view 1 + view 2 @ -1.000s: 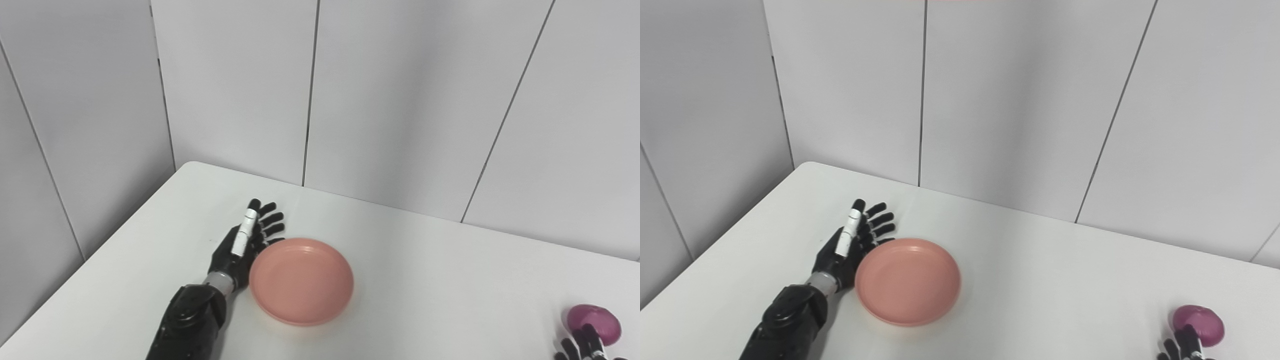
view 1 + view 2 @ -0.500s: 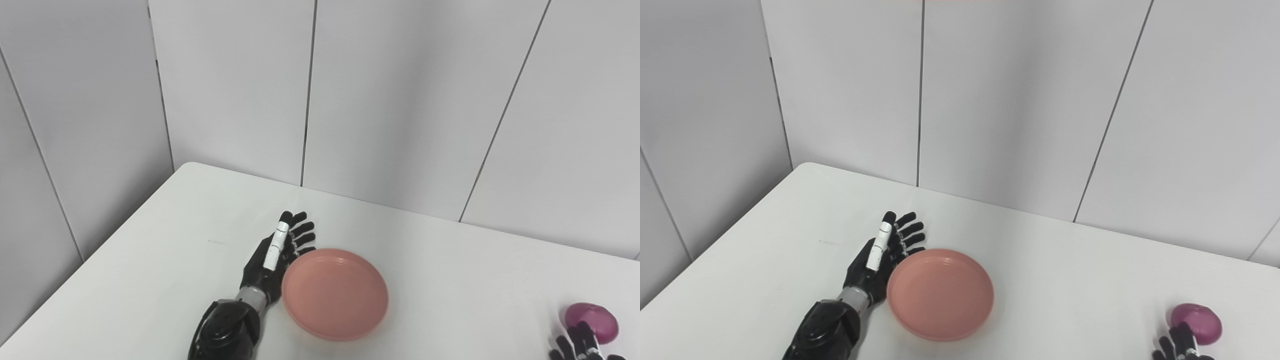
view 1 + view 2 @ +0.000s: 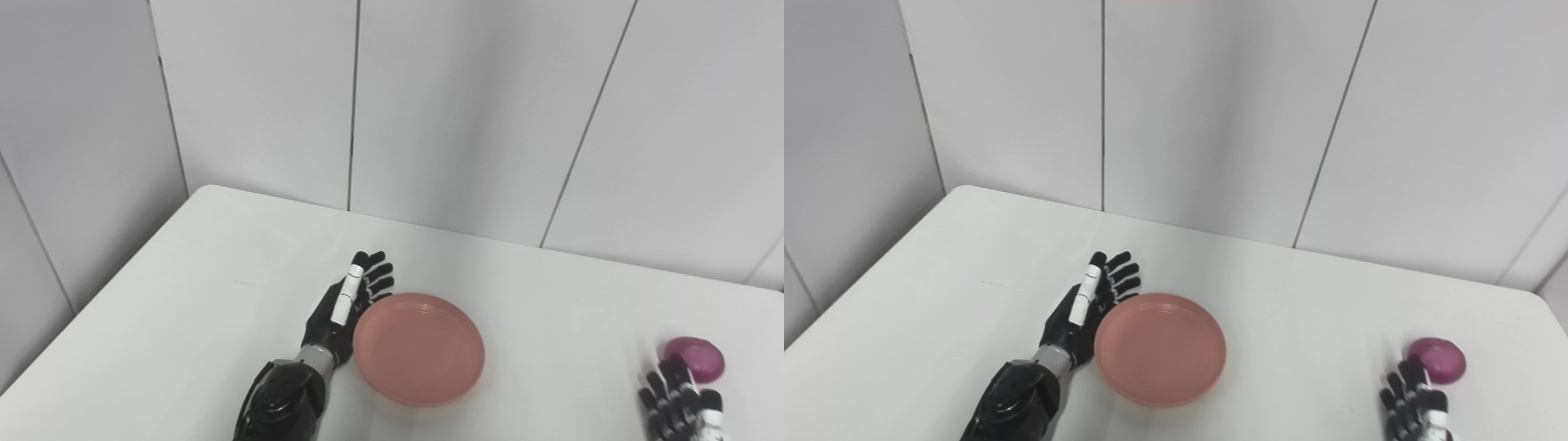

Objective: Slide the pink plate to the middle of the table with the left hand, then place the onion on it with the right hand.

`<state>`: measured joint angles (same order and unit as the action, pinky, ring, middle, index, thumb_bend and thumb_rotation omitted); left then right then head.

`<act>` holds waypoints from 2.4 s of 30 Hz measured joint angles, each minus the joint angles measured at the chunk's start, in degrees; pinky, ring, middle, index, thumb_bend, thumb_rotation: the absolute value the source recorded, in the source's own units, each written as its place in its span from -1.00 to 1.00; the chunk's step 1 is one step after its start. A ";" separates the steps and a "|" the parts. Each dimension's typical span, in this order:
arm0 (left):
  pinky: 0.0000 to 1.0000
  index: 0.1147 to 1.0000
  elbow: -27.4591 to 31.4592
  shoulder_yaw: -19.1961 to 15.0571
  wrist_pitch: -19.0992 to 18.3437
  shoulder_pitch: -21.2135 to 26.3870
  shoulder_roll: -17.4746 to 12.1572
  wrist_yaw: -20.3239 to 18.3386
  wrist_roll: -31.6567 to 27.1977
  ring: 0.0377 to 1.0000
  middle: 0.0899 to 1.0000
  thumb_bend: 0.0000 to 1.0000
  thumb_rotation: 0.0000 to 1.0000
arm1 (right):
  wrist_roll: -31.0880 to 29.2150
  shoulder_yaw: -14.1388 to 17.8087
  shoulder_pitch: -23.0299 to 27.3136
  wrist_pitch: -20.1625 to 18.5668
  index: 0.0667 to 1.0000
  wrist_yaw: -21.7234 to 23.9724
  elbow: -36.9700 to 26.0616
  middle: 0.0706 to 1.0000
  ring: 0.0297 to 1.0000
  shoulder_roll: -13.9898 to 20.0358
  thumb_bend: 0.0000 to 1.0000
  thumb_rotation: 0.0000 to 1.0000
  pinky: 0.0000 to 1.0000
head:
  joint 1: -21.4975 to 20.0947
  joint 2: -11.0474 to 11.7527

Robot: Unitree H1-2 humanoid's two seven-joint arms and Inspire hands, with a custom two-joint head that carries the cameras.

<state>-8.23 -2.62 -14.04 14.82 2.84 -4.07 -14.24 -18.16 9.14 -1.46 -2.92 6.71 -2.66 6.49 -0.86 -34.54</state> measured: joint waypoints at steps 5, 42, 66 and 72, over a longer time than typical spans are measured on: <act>0.70 0.71 0.90 1.02 -1.21 -0.60 -0.37 -1.63 -0.66 0.79 0.79 0.64 0.70 | 1.98 -0.54 0.76 0.04 0.88 -1.19 0.06 0.94 0.94 -2.25 0.68 0.81 0.99 | -5.02 -0.62; 0.74 0.71 -1.37 -1.70 -1.67 1.06 -2.12 -5.01 -4.44 0.74 0.76 0.62 0.71 | 6.01 -2.06 0.54 -5.58 0.84 -4.81 -7.79 0.82 0.71 -4.84 0.79 0.57 0.66 | -16.81 1.40; 0.74 0.74 -2.37 -1.77 -1.64 2.18 -2.25 -5.15 -4.34 0.80 0.78 0.61 0.71 | 15.42 -7.99 22.70 -24.67 0.74 2.72 -13.76 0.70 0.52 31.23 1.00 0.03 0.26 | -16.28 2.55; 0.79 0.75 -1.91 -1.69 -1.67 2.14 -2.23 -4.89 -4.32 0.82 0.79 0.58 0.73 | 24.95 -13.17 26.18 -24.01 0.72 6.08 -9.30 0.74 0.62 34.20 1.00 -0.15 0.30 | -16.02 2.55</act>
<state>-10.14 -4.31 -15.71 16.96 0.62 -8.97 -18.56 6.78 -4.02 24.72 -26.93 12.79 -11.95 40.69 -16.88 -31.99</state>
